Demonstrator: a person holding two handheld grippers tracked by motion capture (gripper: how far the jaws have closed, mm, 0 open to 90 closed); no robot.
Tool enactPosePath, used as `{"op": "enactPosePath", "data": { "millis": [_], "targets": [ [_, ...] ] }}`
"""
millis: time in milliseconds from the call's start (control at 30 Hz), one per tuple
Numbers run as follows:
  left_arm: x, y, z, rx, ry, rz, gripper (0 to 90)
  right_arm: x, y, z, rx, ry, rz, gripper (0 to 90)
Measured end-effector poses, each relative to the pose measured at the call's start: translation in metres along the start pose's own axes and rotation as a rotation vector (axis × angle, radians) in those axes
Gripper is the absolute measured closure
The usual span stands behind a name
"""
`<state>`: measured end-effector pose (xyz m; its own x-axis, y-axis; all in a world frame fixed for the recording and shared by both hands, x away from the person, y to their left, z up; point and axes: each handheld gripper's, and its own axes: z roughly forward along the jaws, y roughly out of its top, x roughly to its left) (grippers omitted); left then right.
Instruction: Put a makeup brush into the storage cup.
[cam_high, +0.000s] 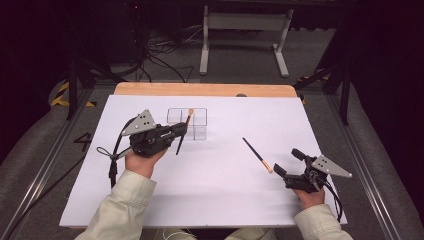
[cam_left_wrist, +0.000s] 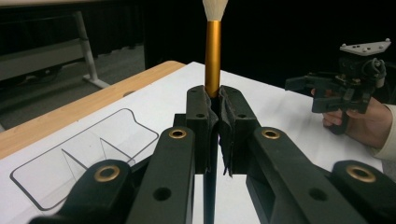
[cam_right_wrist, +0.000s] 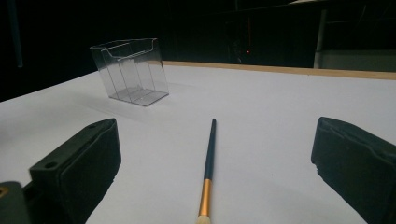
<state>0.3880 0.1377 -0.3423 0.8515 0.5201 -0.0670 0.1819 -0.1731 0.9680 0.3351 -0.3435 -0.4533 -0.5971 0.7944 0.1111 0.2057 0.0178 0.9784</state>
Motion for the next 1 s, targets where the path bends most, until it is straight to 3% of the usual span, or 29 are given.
{"op": "enactPosePath", "data": {
  "millis": [500,1000],
  "targets": [
    [0.016,0.008,0.010,-0.058,0.020,-0.046,83.0,0.000,0.000,0.000,-0.004,0.004,0.008,1.7],
    [0.031,0.026,0.020,-0.081,0.048,-0.045,83.0,-0.001,0.000,0.000,-0.005,0.002,0.010,1.7]
  ]
}}
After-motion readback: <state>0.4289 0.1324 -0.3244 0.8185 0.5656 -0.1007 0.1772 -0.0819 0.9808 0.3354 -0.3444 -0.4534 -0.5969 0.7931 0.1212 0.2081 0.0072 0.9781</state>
